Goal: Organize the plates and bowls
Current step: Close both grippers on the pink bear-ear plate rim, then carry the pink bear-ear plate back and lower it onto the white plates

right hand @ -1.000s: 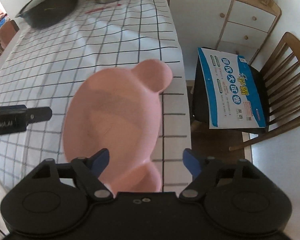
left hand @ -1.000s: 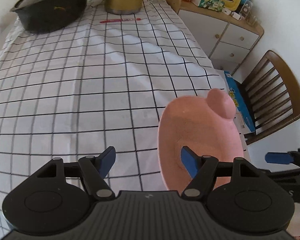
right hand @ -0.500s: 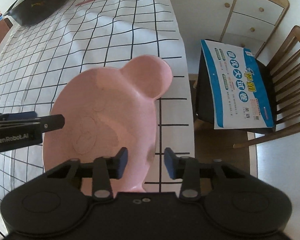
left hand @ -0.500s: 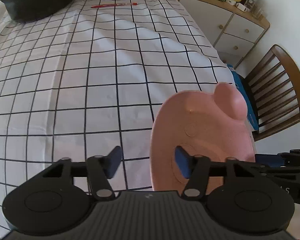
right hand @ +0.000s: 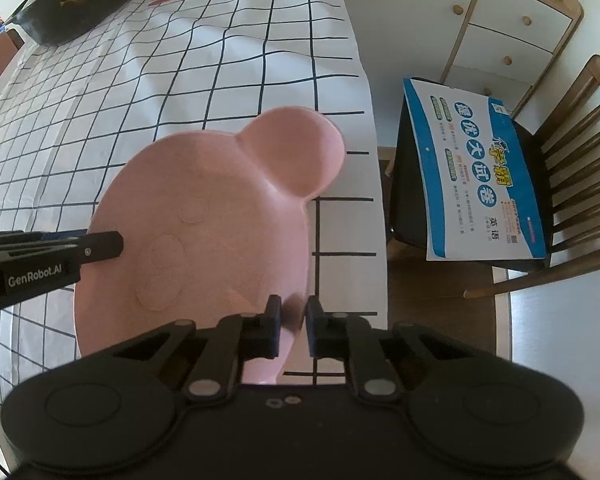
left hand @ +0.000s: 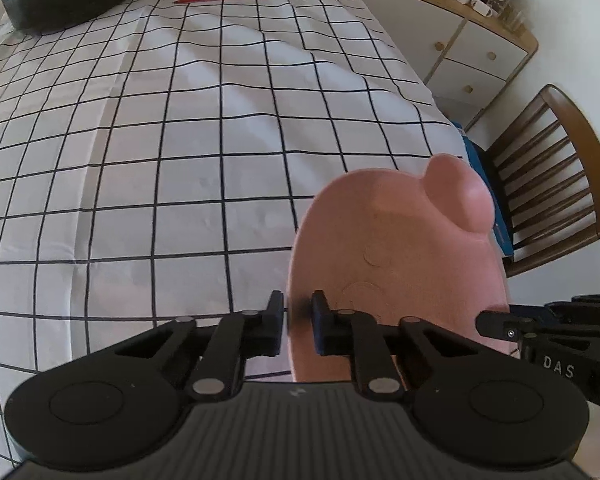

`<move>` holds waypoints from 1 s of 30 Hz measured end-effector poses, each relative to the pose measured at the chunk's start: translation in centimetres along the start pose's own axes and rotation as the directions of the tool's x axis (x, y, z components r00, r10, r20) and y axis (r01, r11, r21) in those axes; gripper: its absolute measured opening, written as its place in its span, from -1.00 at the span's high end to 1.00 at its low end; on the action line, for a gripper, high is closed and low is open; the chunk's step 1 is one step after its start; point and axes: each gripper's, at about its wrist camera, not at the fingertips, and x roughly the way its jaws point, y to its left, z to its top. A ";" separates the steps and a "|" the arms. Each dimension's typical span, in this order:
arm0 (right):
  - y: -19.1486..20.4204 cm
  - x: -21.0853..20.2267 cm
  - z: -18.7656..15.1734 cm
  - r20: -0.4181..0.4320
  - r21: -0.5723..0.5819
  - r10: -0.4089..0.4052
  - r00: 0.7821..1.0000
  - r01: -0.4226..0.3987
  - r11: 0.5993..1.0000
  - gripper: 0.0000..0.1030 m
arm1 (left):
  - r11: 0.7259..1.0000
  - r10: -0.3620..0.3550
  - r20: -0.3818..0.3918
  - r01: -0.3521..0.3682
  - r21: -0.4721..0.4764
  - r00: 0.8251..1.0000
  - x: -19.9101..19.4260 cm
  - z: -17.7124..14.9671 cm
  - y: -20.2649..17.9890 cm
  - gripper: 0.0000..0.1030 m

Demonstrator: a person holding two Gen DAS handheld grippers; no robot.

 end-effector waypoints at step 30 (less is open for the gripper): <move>13.2 -7.3 -3.1 0.042 -0.209 0.055 0.998 -0.045 0.977 0.80 | 0.989 0.100 0.059 -0.093 -0.115 0.993 -13.4 -6.5 9.1 0.74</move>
